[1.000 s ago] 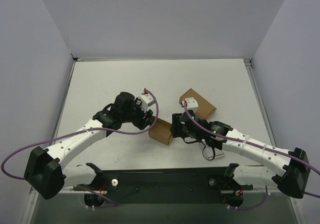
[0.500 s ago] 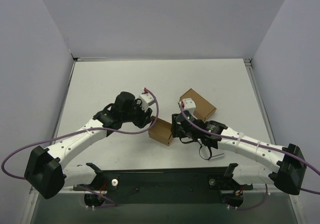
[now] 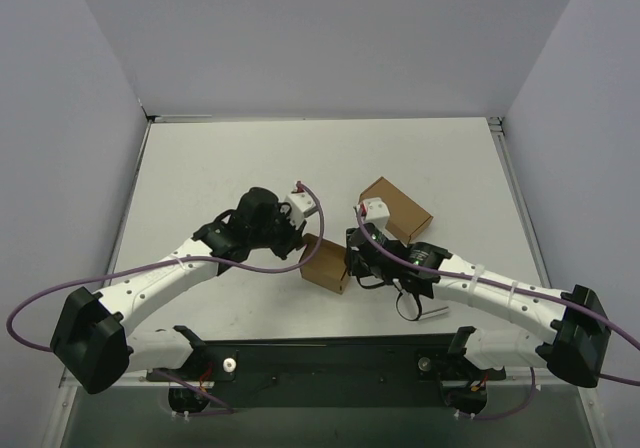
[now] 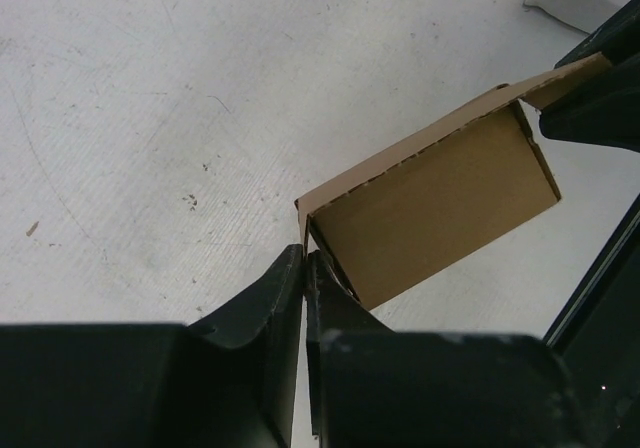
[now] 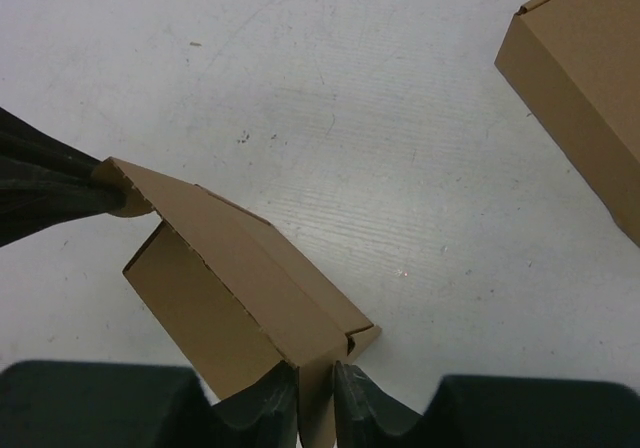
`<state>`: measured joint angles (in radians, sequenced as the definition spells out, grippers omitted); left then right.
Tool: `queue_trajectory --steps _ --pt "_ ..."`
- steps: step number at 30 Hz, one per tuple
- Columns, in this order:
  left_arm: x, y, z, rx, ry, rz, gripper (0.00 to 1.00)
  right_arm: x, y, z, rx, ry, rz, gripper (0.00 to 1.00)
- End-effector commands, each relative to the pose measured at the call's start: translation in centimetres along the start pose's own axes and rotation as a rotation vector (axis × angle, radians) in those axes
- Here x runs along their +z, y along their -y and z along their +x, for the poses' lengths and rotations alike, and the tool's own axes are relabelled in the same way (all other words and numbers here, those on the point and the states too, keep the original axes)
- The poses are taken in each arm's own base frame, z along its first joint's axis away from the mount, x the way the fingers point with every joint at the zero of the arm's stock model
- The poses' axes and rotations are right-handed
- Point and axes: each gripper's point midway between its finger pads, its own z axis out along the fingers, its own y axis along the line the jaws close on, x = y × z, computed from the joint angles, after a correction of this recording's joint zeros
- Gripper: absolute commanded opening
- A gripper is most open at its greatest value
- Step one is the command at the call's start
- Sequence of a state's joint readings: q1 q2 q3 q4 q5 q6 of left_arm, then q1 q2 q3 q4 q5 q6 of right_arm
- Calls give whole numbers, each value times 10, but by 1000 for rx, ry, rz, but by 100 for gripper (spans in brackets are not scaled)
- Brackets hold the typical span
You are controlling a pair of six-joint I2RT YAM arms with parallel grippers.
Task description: Fold the paper box
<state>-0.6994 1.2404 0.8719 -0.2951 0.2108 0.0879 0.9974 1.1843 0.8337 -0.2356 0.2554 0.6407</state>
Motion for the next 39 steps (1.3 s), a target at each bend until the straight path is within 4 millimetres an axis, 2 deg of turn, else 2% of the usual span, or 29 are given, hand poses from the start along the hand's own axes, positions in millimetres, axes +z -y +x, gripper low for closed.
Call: queue_trajectory --steps 1,4,7,14,20,30,39 --pt "1 5 -13 15 40 8 11 1 3 -3 -2 20 41 15" --pt "4 6 -9 5 16 -6 4 2 0 -7 1 25 43 5" --pt "7 1 -6 -38 -8 -43 0 2 0 -11 -7 30 66 2" --pt "4 1 -9 -188 -3 -98 0 6 4 -15 -25 32 118 2" --pt "-12 -6 -15 -288 59 -192 0 9 6 -15 -36 31 136 1" --pt "-11 28 -21 -379 137 -156 0 8 7 -15 -69 44 152 0" --pt "-12 36 -29 -465 165 -152 0 -1 11 -17 -136 117 200 0"
